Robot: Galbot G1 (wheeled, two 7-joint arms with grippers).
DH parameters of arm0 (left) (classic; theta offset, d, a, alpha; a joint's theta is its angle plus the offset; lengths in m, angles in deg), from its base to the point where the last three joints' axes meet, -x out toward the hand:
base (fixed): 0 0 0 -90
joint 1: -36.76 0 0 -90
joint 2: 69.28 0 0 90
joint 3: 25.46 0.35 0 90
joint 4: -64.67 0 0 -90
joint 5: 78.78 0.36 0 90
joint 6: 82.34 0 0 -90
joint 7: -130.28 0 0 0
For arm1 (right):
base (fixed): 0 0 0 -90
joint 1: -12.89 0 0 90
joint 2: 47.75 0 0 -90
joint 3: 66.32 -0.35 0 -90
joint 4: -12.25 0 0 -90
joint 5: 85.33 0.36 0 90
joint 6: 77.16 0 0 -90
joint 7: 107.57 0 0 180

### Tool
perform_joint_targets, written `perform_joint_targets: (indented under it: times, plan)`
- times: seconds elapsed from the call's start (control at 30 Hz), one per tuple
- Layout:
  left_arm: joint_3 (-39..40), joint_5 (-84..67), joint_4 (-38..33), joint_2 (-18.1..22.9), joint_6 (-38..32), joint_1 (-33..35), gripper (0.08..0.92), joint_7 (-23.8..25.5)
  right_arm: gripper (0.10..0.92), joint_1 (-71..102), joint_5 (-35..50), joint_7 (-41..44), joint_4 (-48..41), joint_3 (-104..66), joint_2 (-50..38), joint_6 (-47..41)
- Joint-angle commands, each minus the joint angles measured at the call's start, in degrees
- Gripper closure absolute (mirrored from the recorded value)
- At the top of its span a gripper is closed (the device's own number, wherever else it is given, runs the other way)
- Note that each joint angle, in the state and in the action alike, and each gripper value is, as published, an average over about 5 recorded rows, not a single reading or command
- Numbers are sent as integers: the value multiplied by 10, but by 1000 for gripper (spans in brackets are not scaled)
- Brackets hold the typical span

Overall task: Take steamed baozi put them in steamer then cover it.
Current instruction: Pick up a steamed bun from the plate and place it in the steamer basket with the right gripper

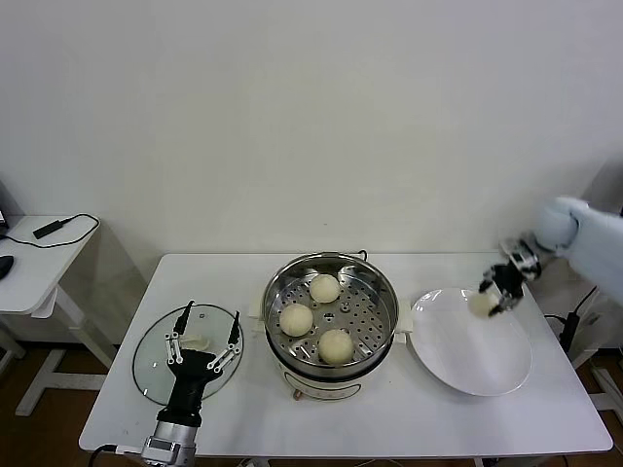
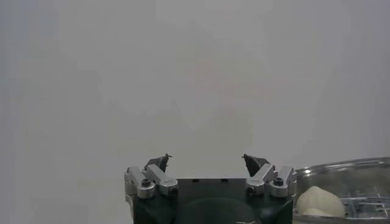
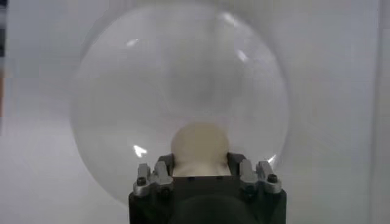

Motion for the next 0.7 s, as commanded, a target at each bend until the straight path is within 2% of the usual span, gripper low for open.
perform_joint_targets:
  times: [0.03,0.3,0.7]
  plan:
    - [4,2,0,-1,6,-2,177,-4,414,-213,175,28,177,111,81,-86]
    - [4,2,-1,-2,4,0,177,-7,407,-237,238,-6,243,129,172,-133]
    - [4,0,-8,-2,3,-1,177,-13,414,-164,181,-48,220,169,221,-160]
